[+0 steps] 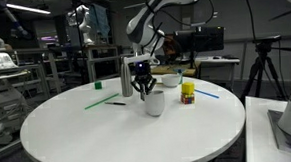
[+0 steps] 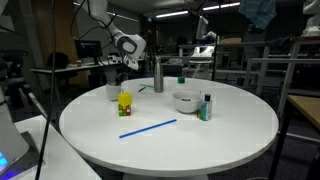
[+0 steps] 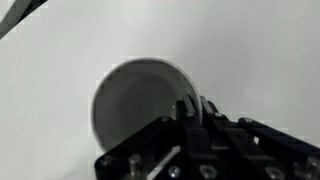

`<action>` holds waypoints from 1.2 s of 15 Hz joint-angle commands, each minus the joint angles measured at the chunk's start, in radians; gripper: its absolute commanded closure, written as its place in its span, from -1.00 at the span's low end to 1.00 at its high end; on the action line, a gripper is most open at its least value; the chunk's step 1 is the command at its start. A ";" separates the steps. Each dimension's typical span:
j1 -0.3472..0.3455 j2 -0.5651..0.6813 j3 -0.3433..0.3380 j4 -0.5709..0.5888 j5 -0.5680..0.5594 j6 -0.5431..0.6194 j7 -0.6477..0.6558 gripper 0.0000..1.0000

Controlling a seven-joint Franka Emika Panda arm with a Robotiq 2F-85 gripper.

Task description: Put the cup upright on the table

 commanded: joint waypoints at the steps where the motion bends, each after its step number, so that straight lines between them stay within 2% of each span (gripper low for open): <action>1: 0.018 -0.018 -0.005 0.000 -0.079 0.000 0.051 0.96; 6: 0.030 -0.021 -0.002 -0.006 -0.130 0.055 0.042 0.96; 10: 0.033 -0.026 0.007 -0.018 -0.127 0.151 0.028 0.96; 14: 0.028 -0.028 0.017 -0.023 -0.114 0.198 0.021 0.96; 15: 0.032 -0.028 0.014 -0.026 -0.123 0.213 0.023 0.68; 16: 0.028 -0.029 0.018 -0.027 -0.112 0.214 0.023 0.31; 18: 0.029 -0.030 0.016 -0.030 -0.103 0.227 0.045 0.02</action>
